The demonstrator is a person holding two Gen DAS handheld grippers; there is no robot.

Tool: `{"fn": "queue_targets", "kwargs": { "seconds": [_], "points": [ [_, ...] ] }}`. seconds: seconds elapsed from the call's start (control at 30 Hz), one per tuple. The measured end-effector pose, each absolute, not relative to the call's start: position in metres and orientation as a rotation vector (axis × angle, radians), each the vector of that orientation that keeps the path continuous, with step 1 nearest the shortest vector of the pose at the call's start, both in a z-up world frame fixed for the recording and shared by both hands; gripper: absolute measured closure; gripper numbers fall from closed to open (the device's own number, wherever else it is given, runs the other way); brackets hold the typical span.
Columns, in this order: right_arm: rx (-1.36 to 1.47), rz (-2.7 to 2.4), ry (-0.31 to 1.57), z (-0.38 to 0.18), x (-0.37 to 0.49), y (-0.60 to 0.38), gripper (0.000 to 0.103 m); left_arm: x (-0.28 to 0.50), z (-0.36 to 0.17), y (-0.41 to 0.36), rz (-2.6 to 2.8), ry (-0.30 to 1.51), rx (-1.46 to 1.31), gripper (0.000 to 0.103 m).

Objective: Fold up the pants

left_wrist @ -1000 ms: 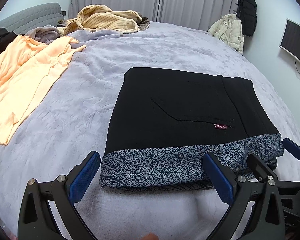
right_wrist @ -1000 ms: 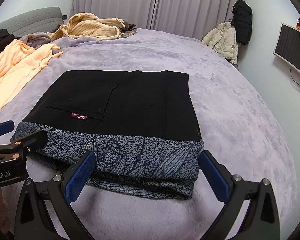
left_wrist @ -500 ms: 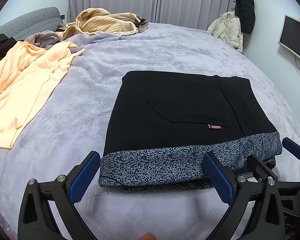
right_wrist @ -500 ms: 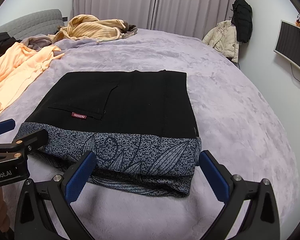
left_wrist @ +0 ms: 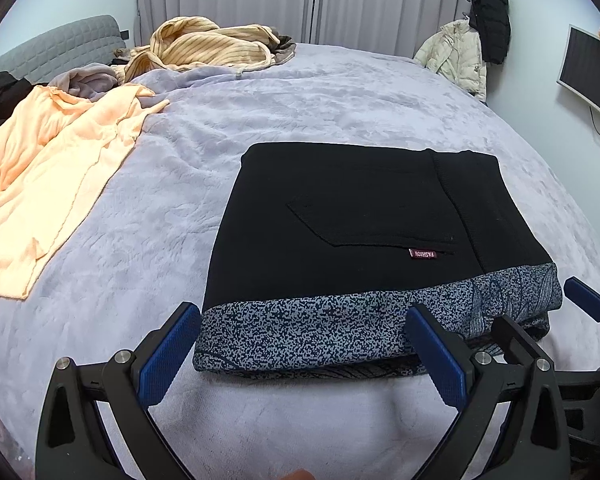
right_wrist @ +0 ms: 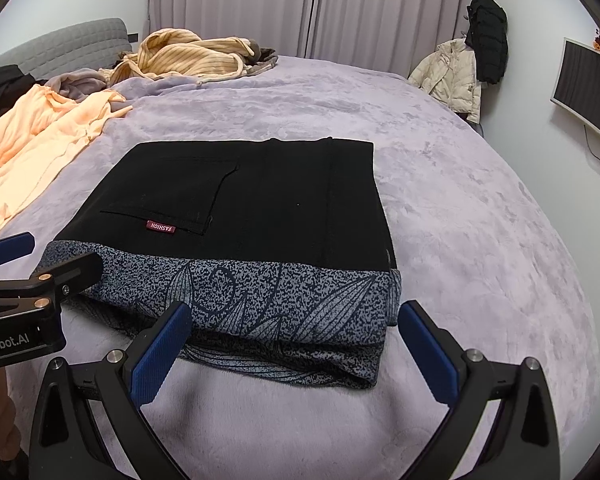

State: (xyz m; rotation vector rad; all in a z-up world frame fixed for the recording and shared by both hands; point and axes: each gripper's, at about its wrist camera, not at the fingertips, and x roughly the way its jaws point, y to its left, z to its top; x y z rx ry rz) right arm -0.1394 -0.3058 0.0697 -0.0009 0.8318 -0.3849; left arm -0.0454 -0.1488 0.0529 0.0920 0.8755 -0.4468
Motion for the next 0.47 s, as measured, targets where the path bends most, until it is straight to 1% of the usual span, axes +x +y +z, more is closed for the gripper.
{"fn": "queue_targets", "kwargs": {
  "seconds": [0.27,0.47],
  "points": [
    [-0.019,-0.367,0.829,0.073,-0.141,-0.31,0.0,-0.045,0.057,-0.156,-0.45,0.877,0.093,0.0],
    [-0.012,-0.372,0.816,0.08,-0.146,-0.334,0.0,-0.05,0.072,-0.179,-0.472,0.846,0.095,0.0]
  ]
}}
